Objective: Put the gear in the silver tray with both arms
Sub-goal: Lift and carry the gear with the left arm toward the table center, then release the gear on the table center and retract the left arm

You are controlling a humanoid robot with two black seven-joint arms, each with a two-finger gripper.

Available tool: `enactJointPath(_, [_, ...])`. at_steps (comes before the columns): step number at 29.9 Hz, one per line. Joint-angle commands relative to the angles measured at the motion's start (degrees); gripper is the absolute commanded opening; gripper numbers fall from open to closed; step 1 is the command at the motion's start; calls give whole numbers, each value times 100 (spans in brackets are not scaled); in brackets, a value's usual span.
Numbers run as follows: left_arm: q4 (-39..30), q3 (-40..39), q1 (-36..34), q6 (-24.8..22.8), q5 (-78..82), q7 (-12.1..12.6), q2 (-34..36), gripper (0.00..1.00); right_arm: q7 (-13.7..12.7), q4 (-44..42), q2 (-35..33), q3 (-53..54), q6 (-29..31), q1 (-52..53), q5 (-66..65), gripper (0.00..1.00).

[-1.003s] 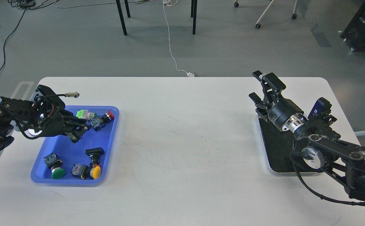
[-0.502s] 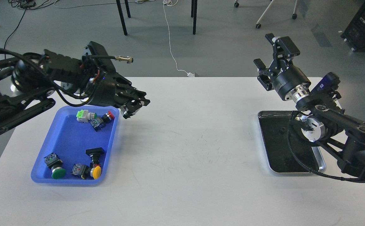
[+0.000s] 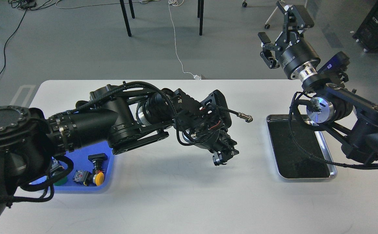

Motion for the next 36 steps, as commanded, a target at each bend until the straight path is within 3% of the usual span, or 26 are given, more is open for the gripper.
enactJointPath(1, [416, 21, 40, 1, -7, 1, -33, 22, -1, 10, -29, 0, 5, -33, 1, 97])
enactJointPath(13, [601, 364, 260, 1, -139, 1, -33, 23, -1, -25, -3, -52, 5, -77, -8, 97])
enactJointPath(22, [619, 496, 278, 1, -148, 1, -33, 29, -1, -25, -11, -123, 5, -112, -8, 97])
enactJointPath(27, [636, 505, 304, 1, -148, 1, -33, 39, -1, -17, -20, -123, 13, -182, -17, 97])
enactJointPath(32, [680, 505, 322, 1, -148, 1, -33, 60, -1, -8, -29, -123, 5, -191, -17, 97])
enactJointPath(36, [689, 505, 322, 1, -148, 1, -33, 62, -1, -8, -55, -114, 5, -191, -17, 97])
